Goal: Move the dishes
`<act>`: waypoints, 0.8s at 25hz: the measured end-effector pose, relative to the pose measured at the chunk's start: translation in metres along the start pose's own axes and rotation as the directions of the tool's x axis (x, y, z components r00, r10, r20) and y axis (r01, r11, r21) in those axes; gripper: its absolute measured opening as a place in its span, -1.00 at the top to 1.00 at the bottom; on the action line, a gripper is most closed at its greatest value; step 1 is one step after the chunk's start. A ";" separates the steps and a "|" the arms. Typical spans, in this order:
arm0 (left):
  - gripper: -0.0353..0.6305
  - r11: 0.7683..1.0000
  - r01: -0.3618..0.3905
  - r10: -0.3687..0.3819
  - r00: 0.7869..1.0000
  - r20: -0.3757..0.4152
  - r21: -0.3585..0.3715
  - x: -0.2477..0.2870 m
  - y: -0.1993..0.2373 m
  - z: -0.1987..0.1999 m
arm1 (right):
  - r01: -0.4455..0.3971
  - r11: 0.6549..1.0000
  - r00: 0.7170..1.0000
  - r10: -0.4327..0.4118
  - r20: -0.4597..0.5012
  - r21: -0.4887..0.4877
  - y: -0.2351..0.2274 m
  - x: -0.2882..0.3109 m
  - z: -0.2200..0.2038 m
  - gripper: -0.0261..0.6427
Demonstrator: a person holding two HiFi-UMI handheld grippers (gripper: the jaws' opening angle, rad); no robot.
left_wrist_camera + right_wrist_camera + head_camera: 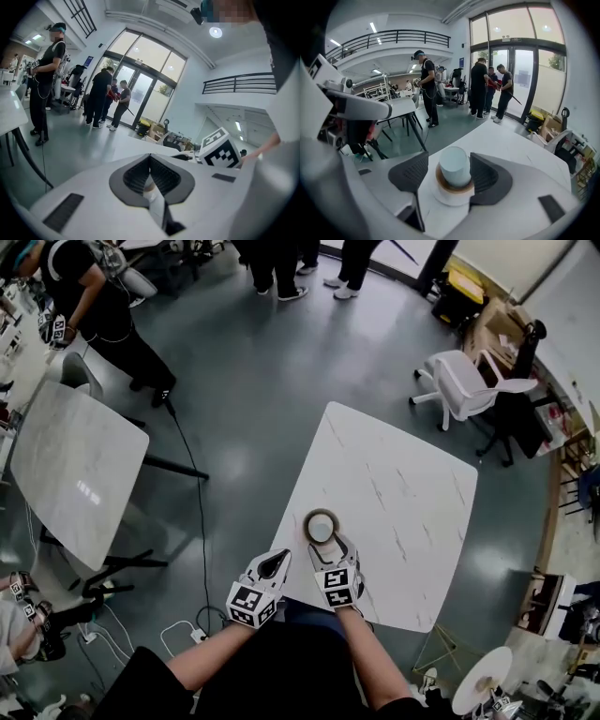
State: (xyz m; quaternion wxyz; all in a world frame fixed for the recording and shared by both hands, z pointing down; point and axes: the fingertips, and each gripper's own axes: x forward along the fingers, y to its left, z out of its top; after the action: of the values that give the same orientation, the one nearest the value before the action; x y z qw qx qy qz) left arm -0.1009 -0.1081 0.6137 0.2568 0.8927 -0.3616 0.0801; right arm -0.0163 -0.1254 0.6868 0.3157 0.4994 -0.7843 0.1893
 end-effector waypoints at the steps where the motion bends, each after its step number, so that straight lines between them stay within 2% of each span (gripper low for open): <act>1: 0.84 1.000 -0.010 0.010 1.000 -0.002 -0.006 0.002 0.002 0.000 | -0.007 1.000 1.000 0.007 -0.018 -0.011 -0.001 0.004 -0.001 0.08; 8: 0.84 0.999 -0.027 0.027 1.000 -0.009 -0.033 0.016 0.011 0.002 | -0.010 0.997 0.998 0.006 -0.059 -0.080 -0.006 0.031 -0.007 0.06; 13: 0.84 1.000 -0.017 0.016 1.000 -0.016 -0.018 0.025 0.007 -0.001 | 0.010 0.982 0.998 -0.022 -0.063 -0.188 -0.006 0.043 -0.017 0.06; 20: 0.84 0.999 -0.024 0.024 0.999 -0.025 -0.020 0.027 0.008 -0.004 | 0.006 0.982 0.999 -0.015 -0.051 -0.188 -0.008 0.053 -0.016 0.05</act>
State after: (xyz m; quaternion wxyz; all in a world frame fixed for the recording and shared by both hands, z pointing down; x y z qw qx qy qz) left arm -0.0868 -0.1275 0.6295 0.2695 0.8845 -0.3699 0.0905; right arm -0.0201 -0.1543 0.7345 0.3828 0.4664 -0.7875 0.1259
